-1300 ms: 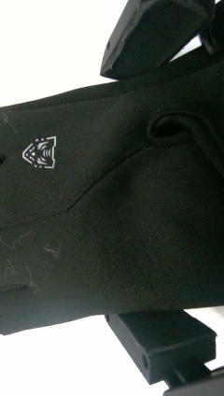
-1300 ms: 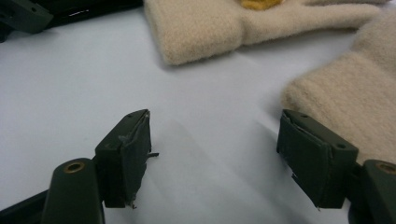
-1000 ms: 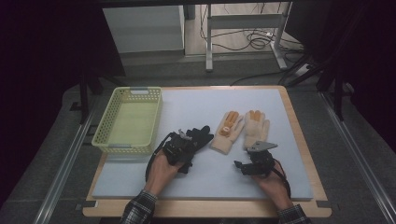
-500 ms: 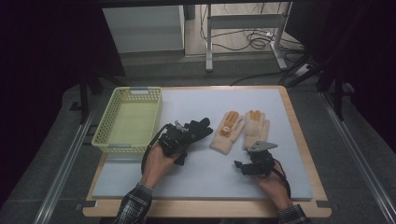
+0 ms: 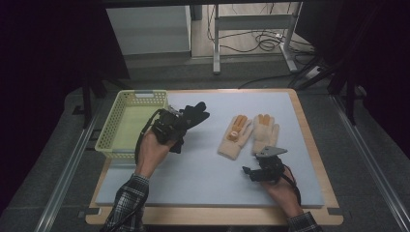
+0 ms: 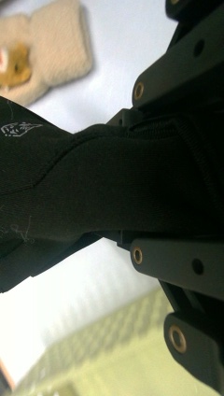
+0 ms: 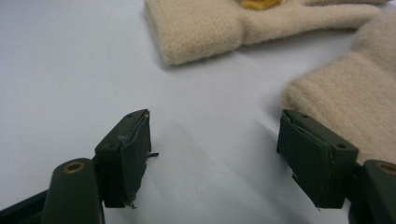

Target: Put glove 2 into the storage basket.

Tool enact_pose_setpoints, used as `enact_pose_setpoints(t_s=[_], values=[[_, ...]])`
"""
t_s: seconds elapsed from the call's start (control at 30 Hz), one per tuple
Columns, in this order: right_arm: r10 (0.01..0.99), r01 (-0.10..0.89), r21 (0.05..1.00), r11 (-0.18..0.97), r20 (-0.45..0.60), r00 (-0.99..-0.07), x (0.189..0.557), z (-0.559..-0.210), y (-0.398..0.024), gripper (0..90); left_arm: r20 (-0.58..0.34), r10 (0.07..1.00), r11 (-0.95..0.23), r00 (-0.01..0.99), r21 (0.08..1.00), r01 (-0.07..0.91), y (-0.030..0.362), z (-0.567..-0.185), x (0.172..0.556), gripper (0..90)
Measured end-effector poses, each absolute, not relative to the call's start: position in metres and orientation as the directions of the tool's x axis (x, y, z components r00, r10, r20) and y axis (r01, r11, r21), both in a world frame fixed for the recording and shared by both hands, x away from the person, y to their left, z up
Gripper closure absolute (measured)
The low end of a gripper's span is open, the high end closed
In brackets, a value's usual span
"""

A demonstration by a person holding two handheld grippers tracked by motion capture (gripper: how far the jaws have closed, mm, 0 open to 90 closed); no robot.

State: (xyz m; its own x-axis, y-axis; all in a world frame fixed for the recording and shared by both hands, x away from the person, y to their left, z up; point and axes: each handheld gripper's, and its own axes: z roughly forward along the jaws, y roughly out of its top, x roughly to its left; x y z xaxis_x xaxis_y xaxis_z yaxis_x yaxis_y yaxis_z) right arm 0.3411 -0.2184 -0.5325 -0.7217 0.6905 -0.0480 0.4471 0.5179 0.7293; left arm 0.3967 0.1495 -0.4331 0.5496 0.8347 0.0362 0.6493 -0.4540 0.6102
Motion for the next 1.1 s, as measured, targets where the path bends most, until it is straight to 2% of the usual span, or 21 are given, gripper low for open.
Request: enact_pose_setpoints(t_s=[0.3,0.63,0.83,1.1], values=[[0.69,0.446,0.73,0.518,-0.049,-0.722,0.341,-0.533,-0.218,25.4,0.06,0.885,-0.399,0.462,0.61,0.685,0.191,-0.419,0.412,60.6],[0.69,0.444,0.731,0.518,-0.05,-0.722,0.341,-0.533,-0.218,25.4,0.05,0.936,-0.306,0.348,0.602,0.738,0.25,-0.42,0.421,59.7],[0.69,0.444,0.731,0.518,-0.05,-0.722,0.341,-0.533,-0.218,25.3,0.041,0.968,-0.226,0.248,0.575,0.787,0.294,-0.432,0.428,58.9],[0.691,0.445,0.732,0.516,-0.048,-0.721,0.341,-0.533,-0.218,25.3,0.021,0.981,-0.175,0.193,0.527,0.832,0.318,-0.457,0.444,58.5]])
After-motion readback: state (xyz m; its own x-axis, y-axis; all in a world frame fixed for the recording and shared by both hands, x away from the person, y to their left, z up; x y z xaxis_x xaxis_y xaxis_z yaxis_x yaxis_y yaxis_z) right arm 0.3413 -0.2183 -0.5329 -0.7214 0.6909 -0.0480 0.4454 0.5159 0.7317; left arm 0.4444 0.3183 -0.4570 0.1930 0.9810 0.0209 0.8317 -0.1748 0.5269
